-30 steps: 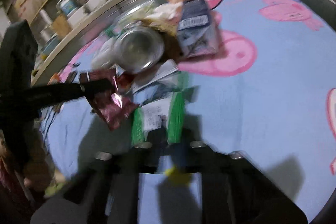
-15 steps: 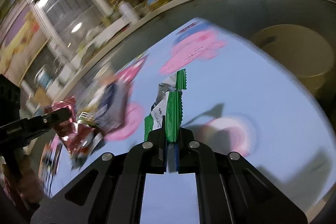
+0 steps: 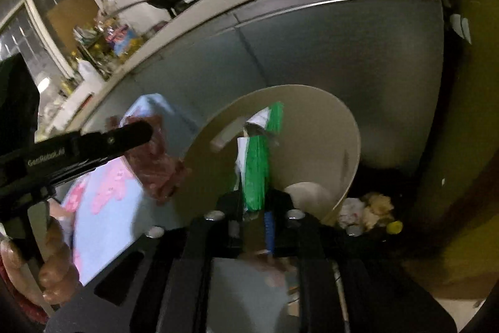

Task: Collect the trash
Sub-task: 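Carry both items over the white bin and open both tools to drop them, then move both tools back over the trash on the table, then grasp the blue milk carton with the right tool while the left grasps a yellow packet, then carry the carton and packet to the white bin and open both tools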

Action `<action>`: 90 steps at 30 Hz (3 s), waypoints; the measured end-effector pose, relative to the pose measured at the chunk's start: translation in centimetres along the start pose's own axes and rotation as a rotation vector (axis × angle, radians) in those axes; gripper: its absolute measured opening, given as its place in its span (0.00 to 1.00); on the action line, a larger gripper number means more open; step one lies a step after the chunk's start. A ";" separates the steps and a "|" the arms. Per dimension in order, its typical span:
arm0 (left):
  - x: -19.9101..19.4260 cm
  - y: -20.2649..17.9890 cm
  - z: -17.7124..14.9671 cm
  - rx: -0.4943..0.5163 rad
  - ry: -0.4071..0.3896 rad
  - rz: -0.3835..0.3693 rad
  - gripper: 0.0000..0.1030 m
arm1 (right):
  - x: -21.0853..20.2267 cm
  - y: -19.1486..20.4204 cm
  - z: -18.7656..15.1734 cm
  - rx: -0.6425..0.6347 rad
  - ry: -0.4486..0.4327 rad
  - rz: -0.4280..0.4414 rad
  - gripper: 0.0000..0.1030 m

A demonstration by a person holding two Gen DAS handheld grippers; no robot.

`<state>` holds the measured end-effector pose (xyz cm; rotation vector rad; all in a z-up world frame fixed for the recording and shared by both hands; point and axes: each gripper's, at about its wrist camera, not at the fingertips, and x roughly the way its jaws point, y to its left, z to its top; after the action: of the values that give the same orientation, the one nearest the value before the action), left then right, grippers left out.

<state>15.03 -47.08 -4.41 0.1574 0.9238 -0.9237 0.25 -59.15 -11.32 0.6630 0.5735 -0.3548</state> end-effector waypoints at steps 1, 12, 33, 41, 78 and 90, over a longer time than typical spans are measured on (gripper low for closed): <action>0.4 0.2 0.1 -0.016 0.001 0.016 0.67 | 0.0 -0.2 0.1 0.005 -0.014 -0.010 0.57; -9.1 1.8 -3.6 -0.068 -0.176 0.081 0.77 | -5.0 2.0 -0.6 0.008 -0.165 0.078 0.58; -32.1 19.6 -25.3 -0.398 -0.246 0.395 0.75 | -1.2 31.9 -16.9 -0.479 0.201 0.472 0.62; -31.3 25.6 -22.5 -0.574 -0.243 0.214 0.63 | 2.5 34.4 -15.9 -0.451 0.219 0.413 0.63; -19.3 15.9 -15.0 -0.315 0.036 0.006 0.02 | -6.0 17.6 -13.8 -0.470 -0.031 0.092 0.72; -14.8 13.1 -15.3 -0.276 0.126 0.033 0.02 | -4.2 17.7 -15.1 -0.519 0.010 0.132 0.49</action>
<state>11.39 -22.41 -6.21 -0.0048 1.1526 -0.7535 -0.35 -35.51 -10.12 0.2003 0.5979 -0.0699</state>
